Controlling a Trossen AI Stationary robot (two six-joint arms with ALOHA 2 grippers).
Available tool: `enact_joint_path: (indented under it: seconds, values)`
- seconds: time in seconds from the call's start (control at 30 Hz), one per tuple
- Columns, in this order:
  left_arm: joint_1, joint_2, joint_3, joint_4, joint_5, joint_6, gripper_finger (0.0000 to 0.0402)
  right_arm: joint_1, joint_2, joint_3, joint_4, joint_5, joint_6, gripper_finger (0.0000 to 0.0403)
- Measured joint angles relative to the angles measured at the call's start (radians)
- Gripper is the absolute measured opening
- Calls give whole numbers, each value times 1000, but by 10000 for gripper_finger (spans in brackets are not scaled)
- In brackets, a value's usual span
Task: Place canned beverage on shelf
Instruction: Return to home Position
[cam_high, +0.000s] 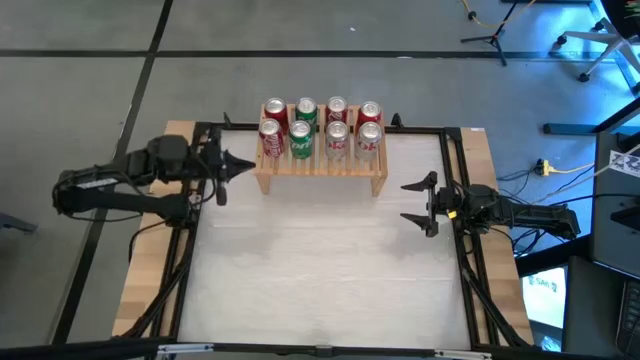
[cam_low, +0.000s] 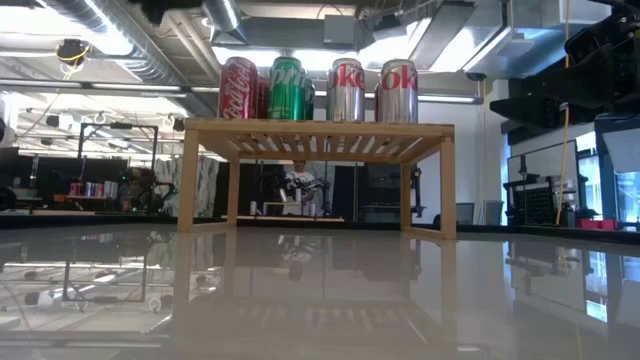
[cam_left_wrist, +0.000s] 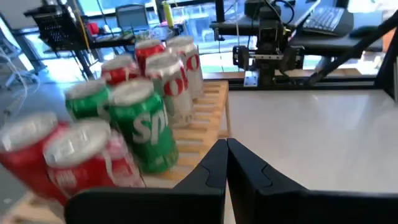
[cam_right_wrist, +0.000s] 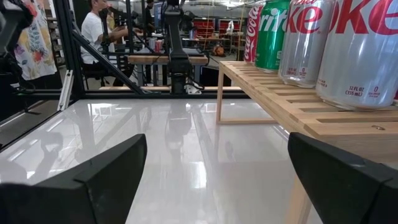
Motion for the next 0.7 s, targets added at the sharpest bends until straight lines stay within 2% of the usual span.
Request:
enact_joint_path:
  seconds: [0.2,0.43,0.7]
  values:
    - [0,-158,-230,142,0,-72,0,0,0,0,0,0,0,386]
    - [0,-310,-449,318,43,-76,0,0,0,0,0,0,0,386]
    - [0,-487,-585,372,48,-77,0,0,0,0,0,0,0,386]
